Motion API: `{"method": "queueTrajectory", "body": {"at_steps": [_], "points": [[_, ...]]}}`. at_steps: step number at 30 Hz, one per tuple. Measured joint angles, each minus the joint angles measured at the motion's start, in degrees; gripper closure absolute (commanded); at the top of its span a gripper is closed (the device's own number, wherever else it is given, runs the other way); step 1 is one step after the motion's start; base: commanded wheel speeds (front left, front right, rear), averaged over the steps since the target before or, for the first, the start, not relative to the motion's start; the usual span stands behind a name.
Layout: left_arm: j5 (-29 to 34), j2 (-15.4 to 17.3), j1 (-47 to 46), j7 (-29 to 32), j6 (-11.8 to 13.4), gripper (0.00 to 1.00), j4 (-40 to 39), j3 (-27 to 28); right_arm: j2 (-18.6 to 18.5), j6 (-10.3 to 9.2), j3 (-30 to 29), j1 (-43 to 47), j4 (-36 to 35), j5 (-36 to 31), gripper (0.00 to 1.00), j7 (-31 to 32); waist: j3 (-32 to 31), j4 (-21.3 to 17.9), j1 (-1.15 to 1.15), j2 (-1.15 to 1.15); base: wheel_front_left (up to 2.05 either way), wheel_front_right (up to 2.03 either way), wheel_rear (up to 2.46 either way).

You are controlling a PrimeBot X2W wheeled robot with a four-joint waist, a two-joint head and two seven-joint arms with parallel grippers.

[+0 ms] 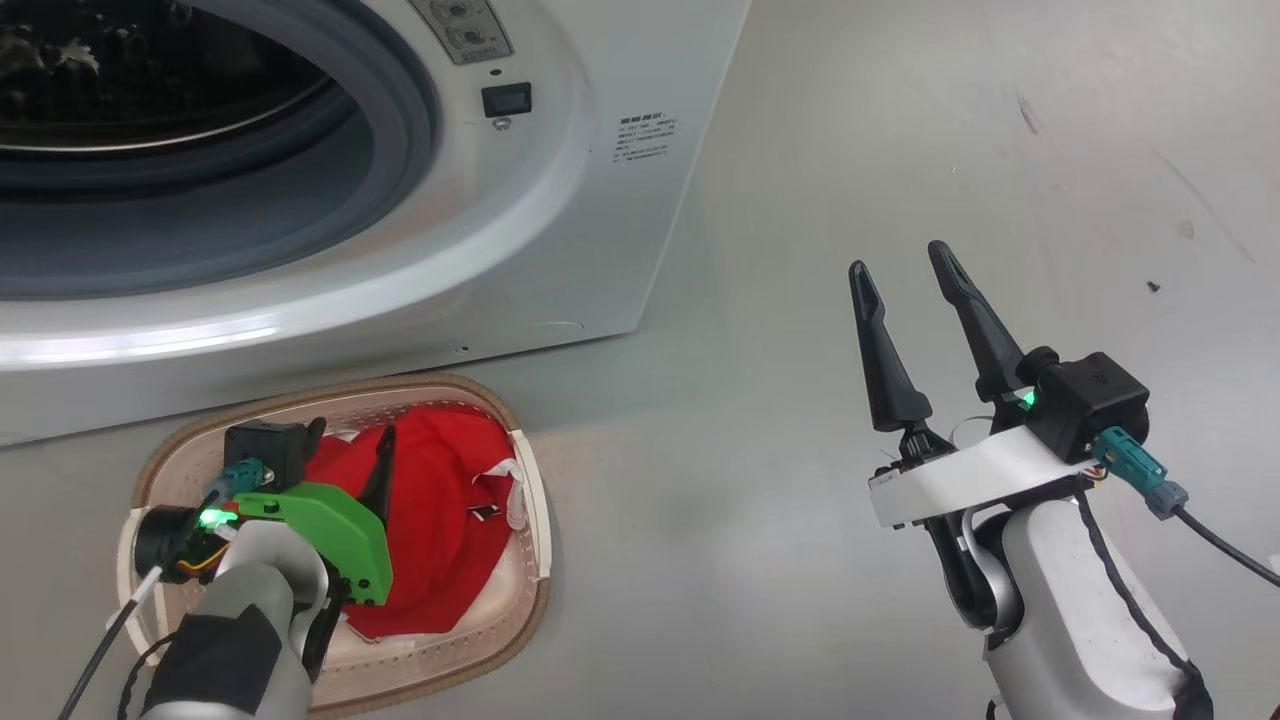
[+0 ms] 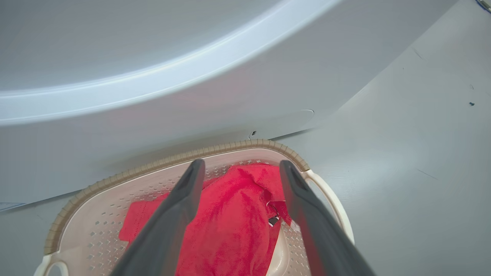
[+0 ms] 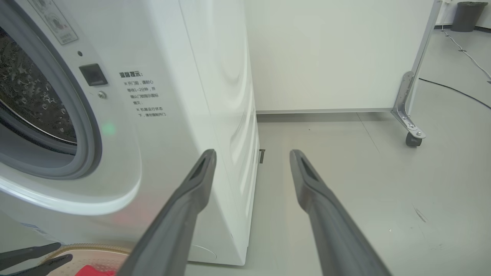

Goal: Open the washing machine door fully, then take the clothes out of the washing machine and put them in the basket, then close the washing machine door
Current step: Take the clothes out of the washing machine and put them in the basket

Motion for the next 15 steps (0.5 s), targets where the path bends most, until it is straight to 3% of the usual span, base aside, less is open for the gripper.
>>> {"method": "queueTrajectory", "body": {"at_steps": [4,15], "points": [[-0.84,-0.49,0.04,-3.10,-0.01,0.00,-0.99,0.53,-0.03,0.48,-0.68,0.26,0.59,-0.36,0.00,0.01,-2.50,1.55,0.00,0.00,0.00,0.00,0.00],[-1.93,-0.90,0.62,-4.36,-0.05,0.00,-6.26,1.57,-0.05,1.52,-2.70,4.62,2.18,-0.83,0.00,0.00,-9.80,6.16,0.00,0.00,0.00,0.00,0.00]]}}
